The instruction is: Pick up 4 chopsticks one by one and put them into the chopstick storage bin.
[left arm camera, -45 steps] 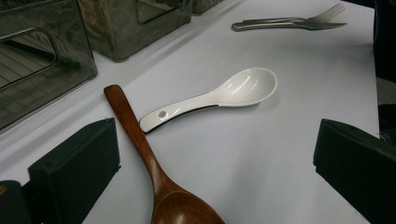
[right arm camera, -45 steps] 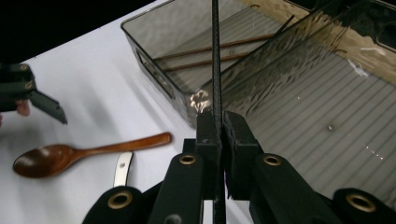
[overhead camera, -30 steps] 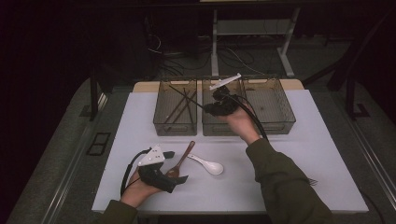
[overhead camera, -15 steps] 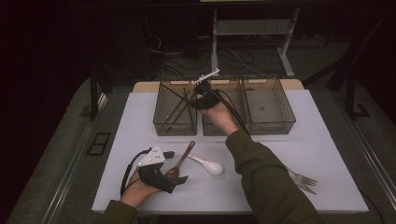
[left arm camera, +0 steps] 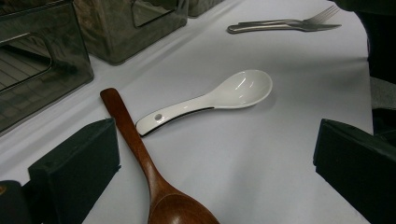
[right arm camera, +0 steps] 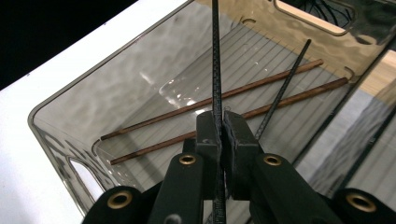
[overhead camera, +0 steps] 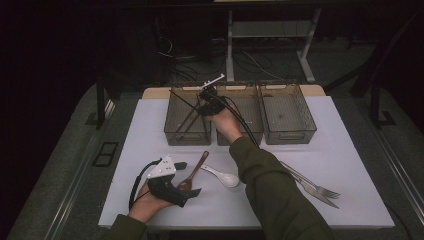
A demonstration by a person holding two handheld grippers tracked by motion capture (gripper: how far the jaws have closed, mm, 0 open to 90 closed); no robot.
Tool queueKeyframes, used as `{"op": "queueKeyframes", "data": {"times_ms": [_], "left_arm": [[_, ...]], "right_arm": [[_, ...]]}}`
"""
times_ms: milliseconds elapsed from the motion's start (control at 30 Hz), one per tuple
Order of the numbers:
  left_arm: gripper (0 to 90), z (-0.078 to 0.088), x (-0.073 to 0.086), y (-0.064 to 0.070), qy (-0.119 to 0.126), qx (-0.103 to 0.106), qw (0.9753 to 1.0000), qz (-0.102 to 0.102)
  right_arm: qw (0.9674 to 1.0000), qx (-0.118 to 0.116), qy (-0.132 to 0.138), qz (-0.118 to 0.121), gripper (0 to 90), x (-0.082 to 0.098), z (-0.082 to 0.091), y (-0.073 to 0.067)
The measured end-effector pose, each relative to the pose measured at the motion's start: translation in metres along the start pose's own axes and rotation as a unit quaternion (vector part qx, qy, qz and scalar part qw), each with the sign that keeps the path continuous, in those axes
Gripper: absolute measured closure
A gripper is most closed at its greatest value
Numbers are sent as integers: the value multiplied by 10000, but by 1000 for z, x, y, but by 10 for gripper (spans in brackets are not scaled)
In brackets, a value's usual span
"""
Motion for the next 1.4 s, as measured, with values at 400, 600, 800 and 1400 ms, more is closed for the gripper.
{"op": "queueKeyframes", "data": {"times_ms": [400, 600, 800, 1400], "left_arm": [[0, 0, 0, 1, -15, 8, 10000, -15], [0, 0, 0, 1, -15, 9, 10000, -12], [0, -1, 1, 0, -20, -4, 10000, -11], [0, -3, 2, 0, -71, -52, 10000, -27]], "right_arm": [[10000, -23, -84, 30, 808, 5, -14, -4], [10000, -17, -30, 40, 657, 4, -12, -4], [9998, -113, 94, 95, 545, 2, -3, -7], [9965, -533, 473, 429, 384, 28, 49, -9]]}}
Point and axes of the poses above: each handheld gripper's, and its own axes: z roughly backward along the jaws, x roughly out of its underside, y roughly to its right, the point moved 10 cm from there along -z, roughly forward along the jaws, and after that the axes turned 7 degrees about -x, right-handed, at the moved point
